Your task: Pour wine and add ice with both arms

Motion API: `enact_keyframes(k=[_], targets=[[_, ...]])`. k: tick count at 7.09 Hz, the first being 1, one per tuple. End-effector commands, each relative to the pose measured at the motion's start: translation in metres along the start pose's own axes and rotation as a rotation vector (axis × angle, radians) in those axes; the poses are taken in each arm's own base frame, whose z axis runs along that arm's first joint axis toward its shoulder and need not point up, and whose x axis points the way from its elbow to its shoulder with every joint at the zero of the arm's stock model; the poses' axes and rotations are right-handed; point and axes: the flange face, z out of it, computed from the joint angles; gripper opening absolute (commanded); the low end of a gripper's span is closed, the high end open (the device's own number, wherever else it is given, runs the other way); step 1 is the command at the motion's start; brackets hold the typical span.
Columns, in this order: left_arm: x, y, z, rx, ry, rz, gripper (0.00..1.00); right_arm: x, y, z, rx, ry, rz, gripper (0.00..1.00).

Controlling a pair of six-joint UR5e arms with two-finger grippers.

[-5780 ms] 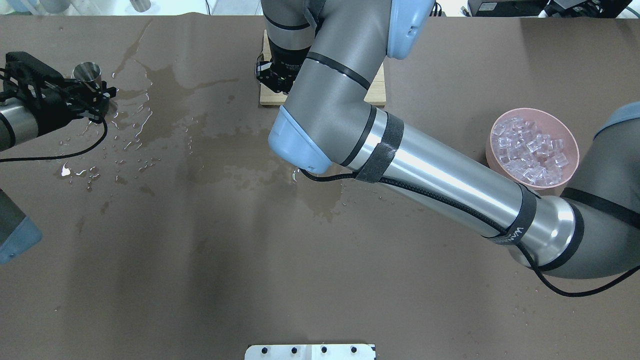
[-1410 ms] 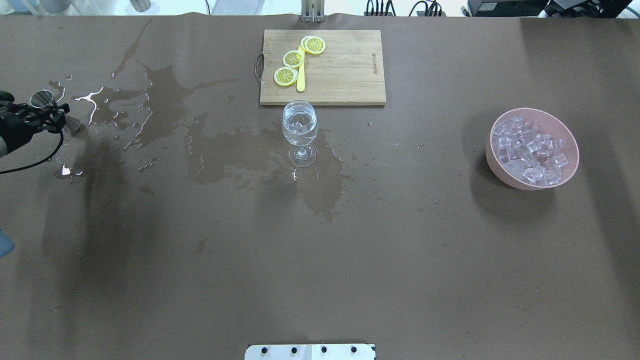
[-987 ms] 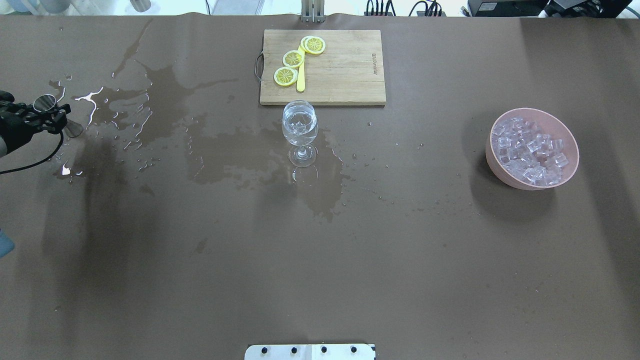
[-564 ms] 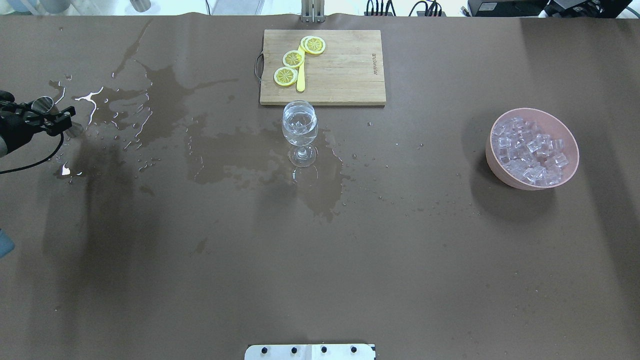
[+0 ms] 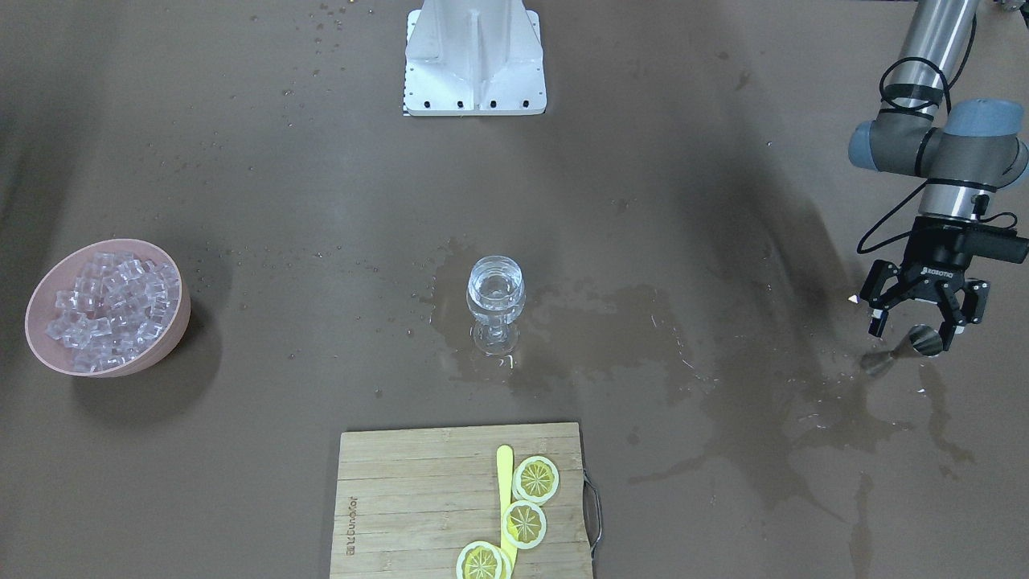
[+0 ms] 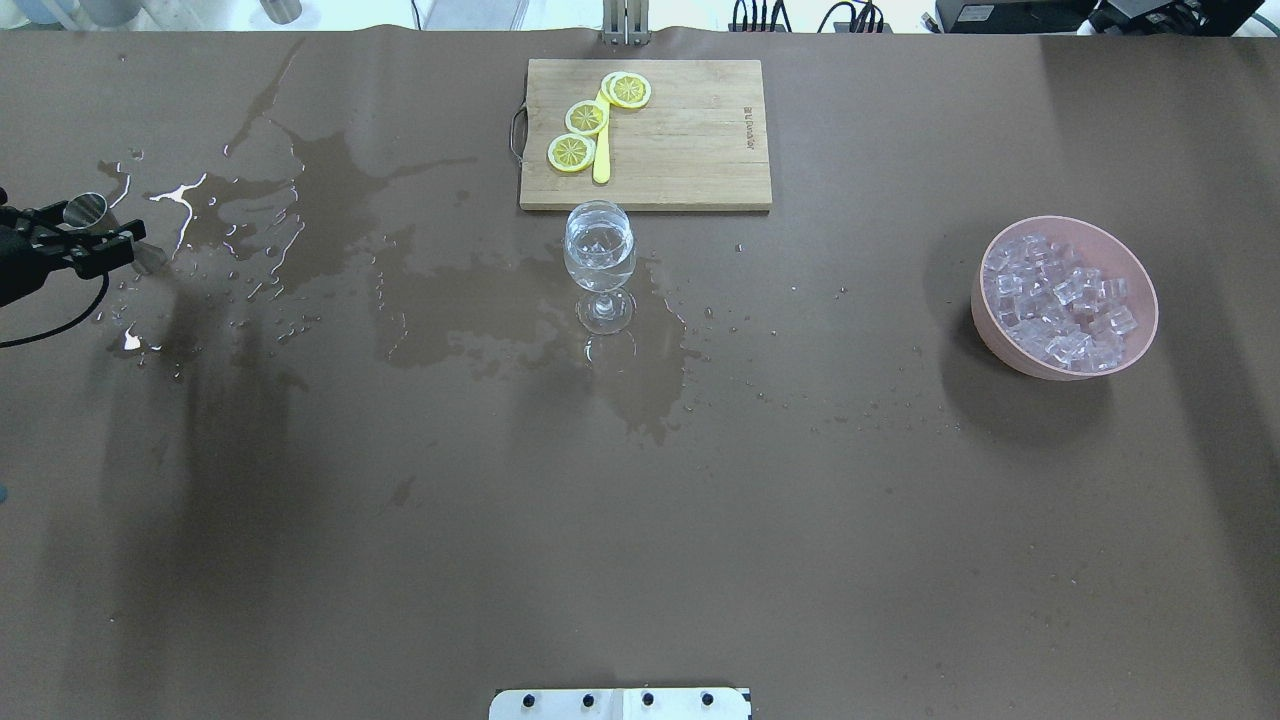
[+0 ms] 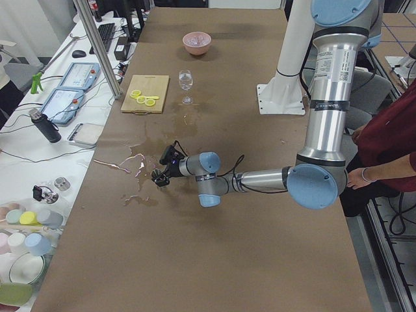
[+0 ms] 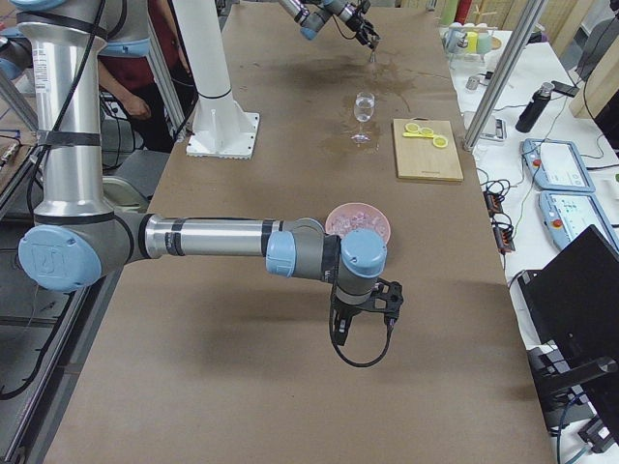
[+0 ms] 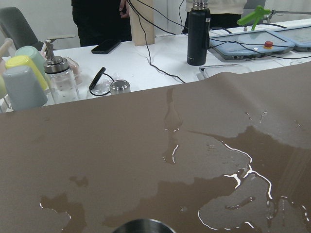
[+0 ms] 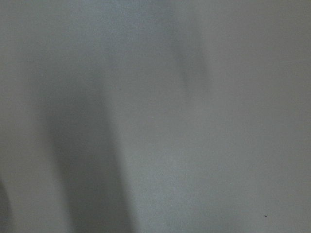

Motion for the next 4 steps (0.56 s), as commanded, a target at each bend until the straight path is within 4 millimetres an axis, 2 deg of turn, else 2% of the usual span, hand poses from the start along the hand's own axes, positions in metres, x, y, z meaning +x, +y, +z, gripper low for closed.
enact_keyframes(k=[1, 2, 3, 4], targets=[[-0.042, -0.054, -0.048, -0.121, 0.021, -0.072, 0.98, -0.006, 0.0, 0.0, 0.003, -0.002, -0.014, 1.0], [-0.065, -0.089, -0.071, -0.189, 0.034, -0.128, 0.98, -0.007, 0.0, 0.0, 0.003, -0.002, -0.016, 1.0], [-0.101, -0.122, -0.097, -0.245, 0.036, -0.215, 0.98, -0.008, 0.0, 0.0, 0.003, -0.003, -0.017, 1.0], [-0.121, -0.14, -0.119, -0.303, 0.05, -0.218, 0.98, -0.008, 0.0, 0.0, 0.002, -0.005, -0.018, 1.0]])
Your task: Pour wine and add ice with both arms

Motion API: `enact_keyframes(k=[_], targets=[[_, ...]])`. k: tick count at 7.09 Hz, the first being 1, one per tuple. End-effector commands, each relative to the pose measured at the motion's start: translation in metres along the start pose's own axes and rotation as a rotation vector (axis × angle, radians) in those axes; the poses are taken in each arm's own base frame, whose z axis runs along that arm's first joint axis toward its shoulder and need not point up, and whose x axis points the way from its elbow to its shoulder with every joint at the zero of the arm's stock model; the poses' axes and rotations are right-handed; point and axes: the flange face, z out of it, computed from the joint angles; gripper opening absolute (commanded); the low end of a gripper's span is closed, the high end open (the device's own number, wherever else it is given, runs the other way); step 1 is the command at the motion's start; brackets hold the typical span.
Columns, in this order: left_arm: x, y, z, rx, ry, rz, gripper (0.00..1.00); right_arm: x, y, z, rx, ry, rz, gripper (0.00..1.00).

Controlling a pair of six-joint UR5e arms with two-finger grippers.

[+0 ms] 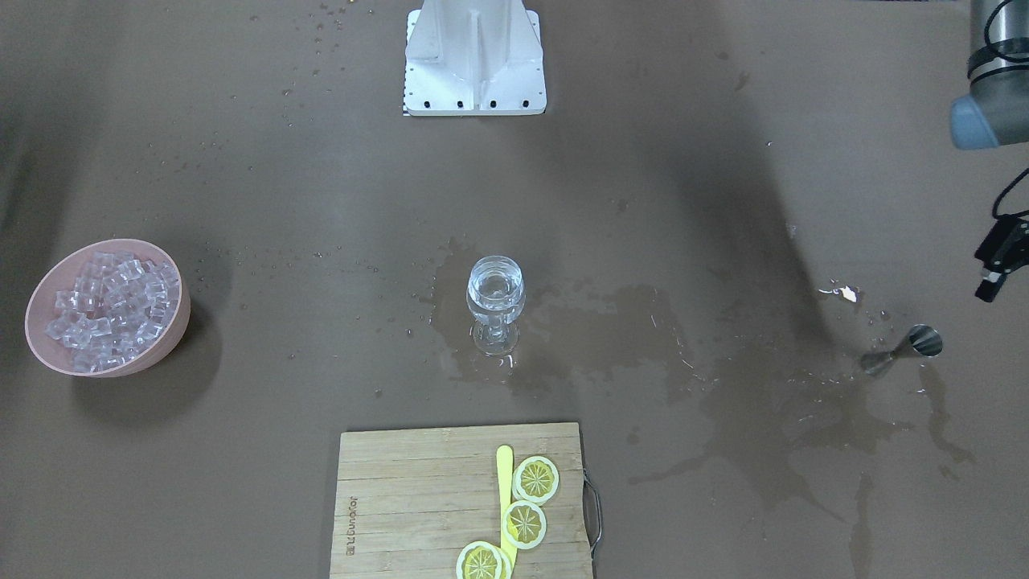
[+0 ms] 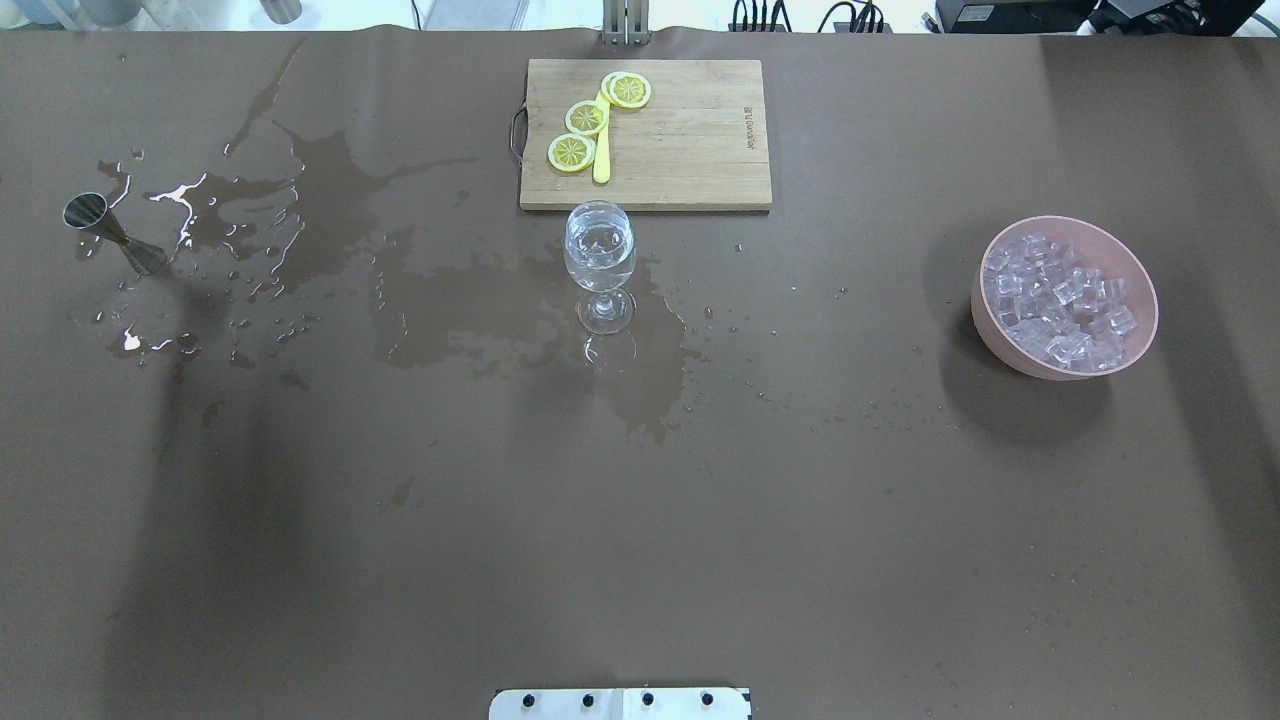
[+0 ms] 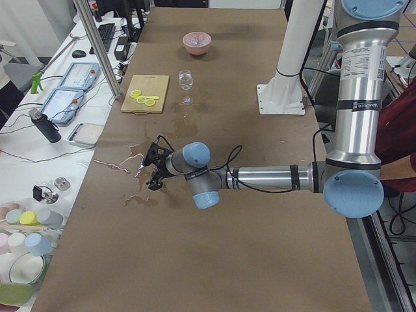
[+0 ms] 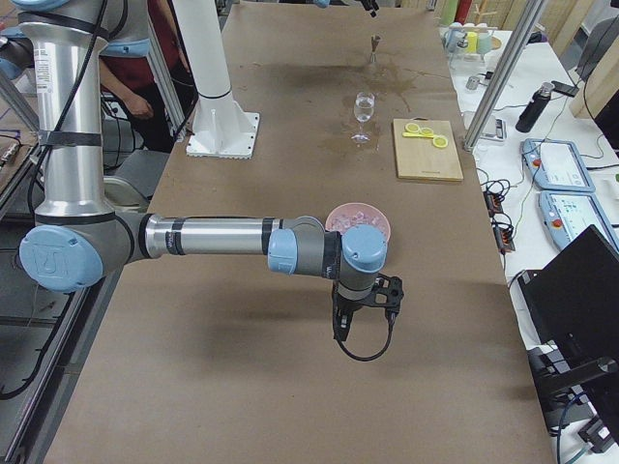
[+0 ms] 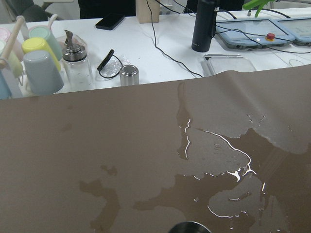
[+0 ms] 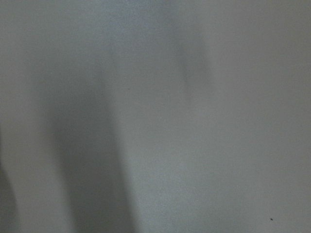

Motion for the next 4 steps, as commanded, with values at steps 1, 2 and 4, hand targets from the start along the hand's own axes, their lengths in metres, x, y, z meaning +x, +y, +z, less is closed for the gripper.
enact_keyframes(k=[1, 2, 4], targets=[[-0.032, -0.046, -0.062, -0.139, 0.0, -0.01, 0.98, -0.002, -0.001, 0.0, 0.001, -0.002, 0.002, 1.0], [-0.032, -0.072, -0.086, -0.186, -0.046, 0.041, 0.98, -0.007, -0.001, -0.002, 0.004, -0.004, -0.006, 1.0], [-0.021, -0.085, -0.115, -0.275, -0.092, 0.084, 0.98, -0.011, -0.001, -0.002, 0.001, -0.006, -0.011, 1.0]])
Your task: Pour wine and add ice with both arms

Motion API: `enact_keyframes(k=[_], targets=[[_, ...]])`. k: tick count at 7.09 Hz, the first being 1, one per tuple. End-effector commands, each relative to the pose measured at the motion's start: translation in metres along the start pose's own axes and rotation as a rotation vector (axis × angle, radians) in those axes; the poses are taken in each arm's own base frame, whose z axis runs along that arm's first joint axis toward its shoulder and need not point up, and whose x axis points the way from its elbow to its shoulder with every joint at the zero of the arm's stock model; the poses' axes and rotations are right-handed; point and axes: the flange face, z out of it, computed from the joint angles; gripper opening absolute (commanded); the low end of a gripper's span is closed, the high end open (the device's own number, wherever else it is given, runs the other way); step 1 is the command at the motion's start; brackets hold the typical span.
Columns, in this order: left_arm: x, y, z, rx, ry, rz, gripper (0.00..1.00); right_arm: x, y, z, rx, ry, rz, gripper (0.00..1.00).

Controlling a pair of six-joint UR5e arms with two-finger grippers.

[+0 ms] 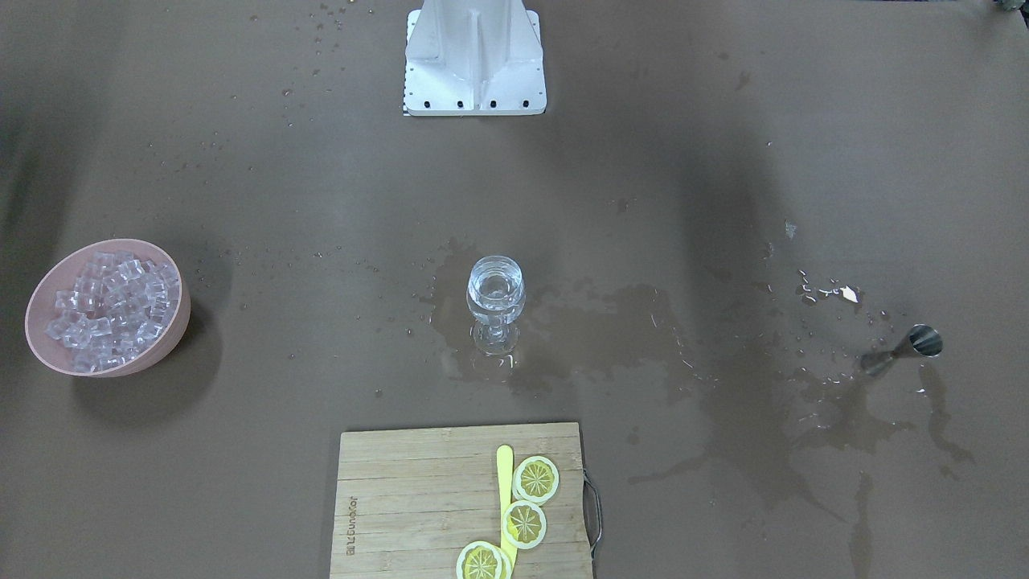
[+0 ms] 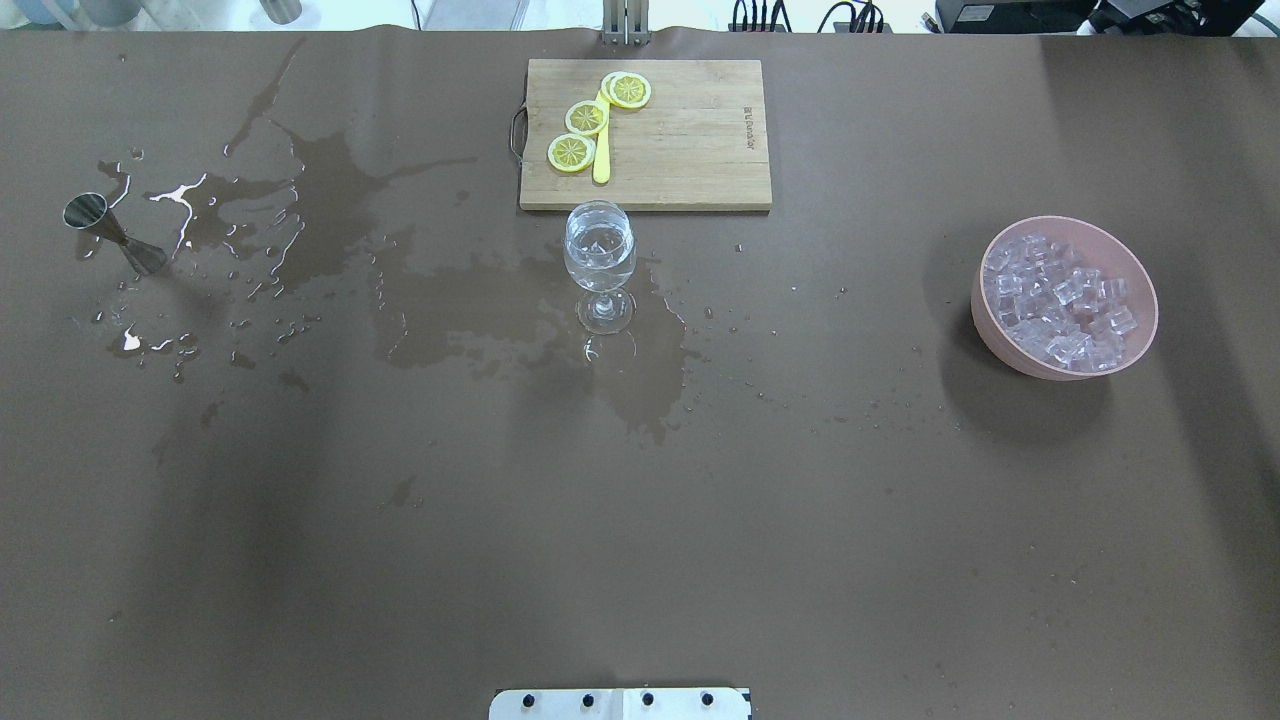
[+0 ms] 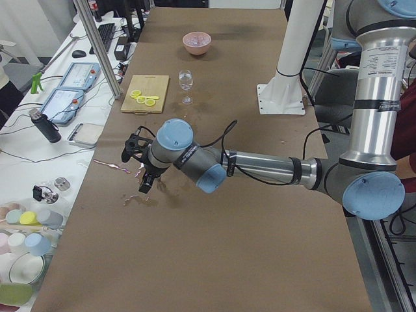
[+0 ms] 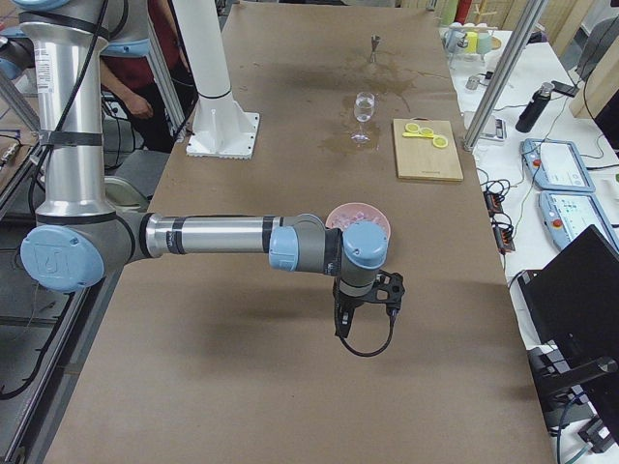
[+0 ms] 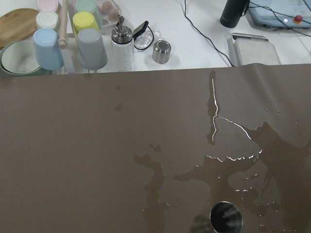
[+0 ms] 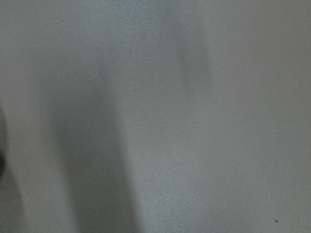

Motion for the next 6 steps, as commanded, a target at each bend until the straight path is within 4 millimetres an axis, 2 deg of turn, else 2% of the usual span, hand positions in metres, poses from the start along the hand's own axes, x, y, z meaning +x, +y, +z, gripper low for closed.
enact_keyframes(k=[1, 4, 6], targets=[[0.004, -0.003, -0.027, -0.083, -0.033, 0.008, 0.98, -0.004, 0.001, 0.002, -0.005, -0.004, -0.004, 1.0], [0.003, 0.003, -0.014, -0.142, -0.038, -0.003, 0.97, -0.007, 0.003, 0.009, -0.021, -0.001, -0.01, 1.0], [-0.019, 0.013, -0.003, -0.245, -0.052, 0.017, 0.97, -0.009, 0.006, 0.011, -0.026, 0.0, -0.013, 1.0]])
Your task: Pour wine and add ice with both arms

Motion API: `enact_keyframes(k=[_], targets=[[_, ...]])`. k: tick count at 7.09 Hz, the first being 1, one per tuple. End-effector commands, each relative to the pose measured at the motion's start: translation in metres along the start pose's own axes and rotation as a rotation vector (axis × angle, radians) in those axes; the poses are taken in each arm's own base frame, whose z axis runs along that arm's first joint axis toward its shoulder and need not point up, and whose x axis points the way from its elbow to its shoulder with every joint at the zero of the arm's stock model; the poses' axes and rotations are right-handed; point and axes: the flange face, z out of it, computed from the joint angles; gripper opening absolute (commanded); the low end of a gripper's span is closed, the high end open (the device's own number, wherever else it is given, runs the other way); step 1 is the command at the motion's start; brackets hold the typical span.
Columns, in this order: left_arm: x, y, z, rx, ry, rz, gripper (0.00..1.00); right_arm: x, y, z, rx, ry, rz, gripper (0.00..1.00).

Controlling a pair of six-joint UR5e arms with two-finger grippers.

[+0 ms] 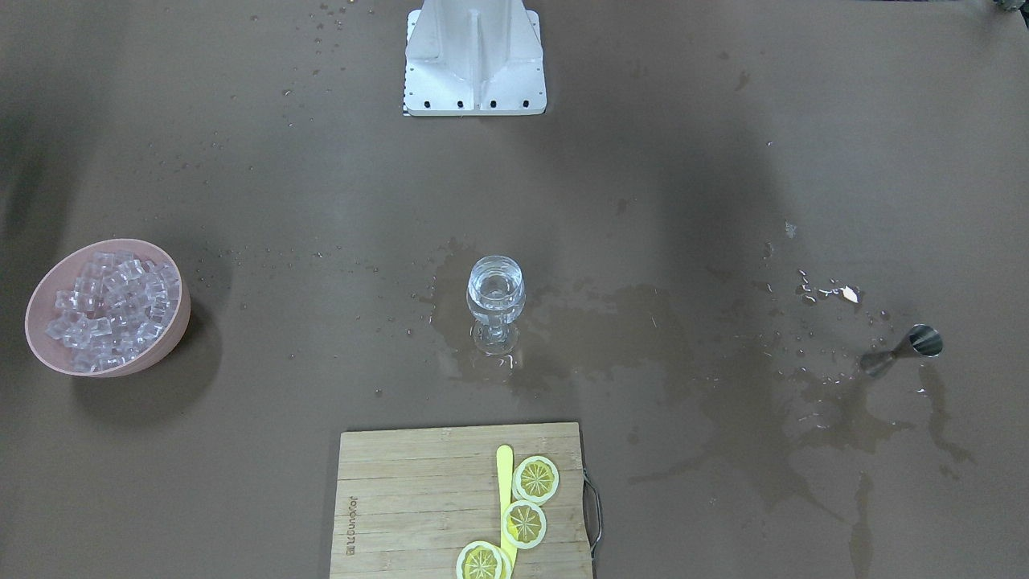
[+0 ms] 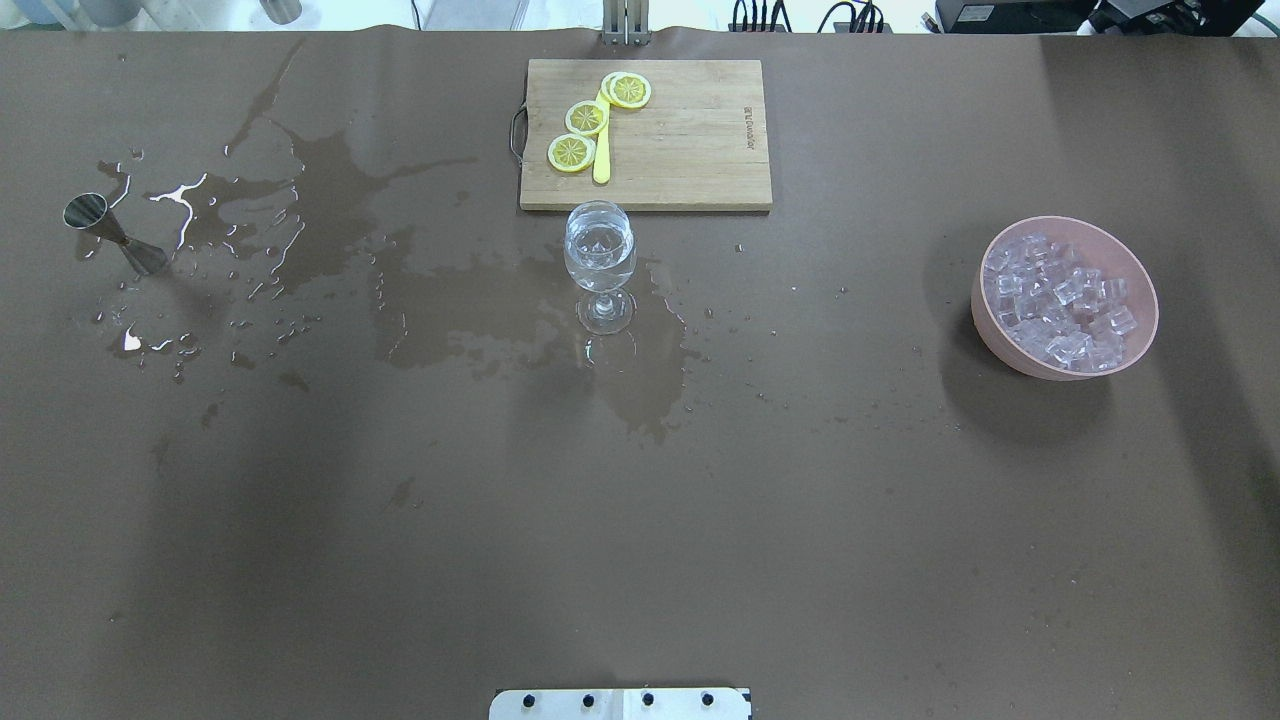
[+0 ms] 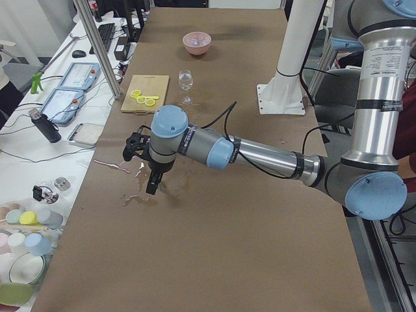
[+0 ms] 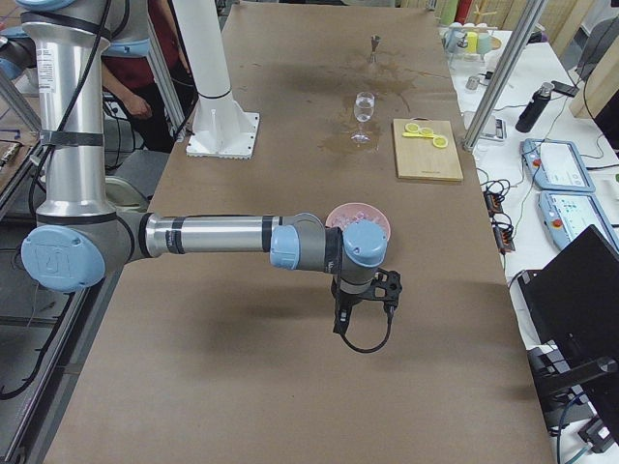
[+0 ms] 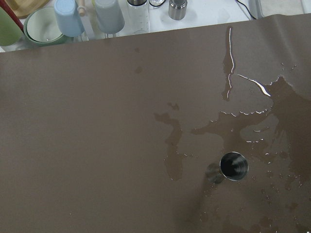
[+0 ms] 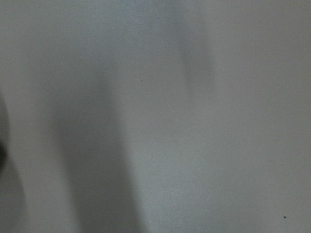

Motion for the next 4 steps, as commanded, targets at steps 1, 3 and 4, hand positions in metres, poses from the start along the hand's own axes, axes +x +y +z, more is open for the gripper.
enact_keyframes(k=[1, 3, 4], targets=[[-0.0156, 0.0035, 0.0112, -0.083, -0.023, 0.0, 0.97, -0.0022, 0.0034, 0.0002, 0.0, 0.0, -0.004, 1.0], [-0.0138, -0.004, 0.0112, -0.083, -0.032, 0.004, 0.97, -0.0019, 0.0046, 0.0016, -0.003, -0.003, -0.004, 1.0], [-0.0152, -0.0065, 0.0105, -0.081, -0.033, 0.002, 0.97, -0.0019, 0.0046, 0.0016, -0.003, -0.003, -0.006, 1.0]])
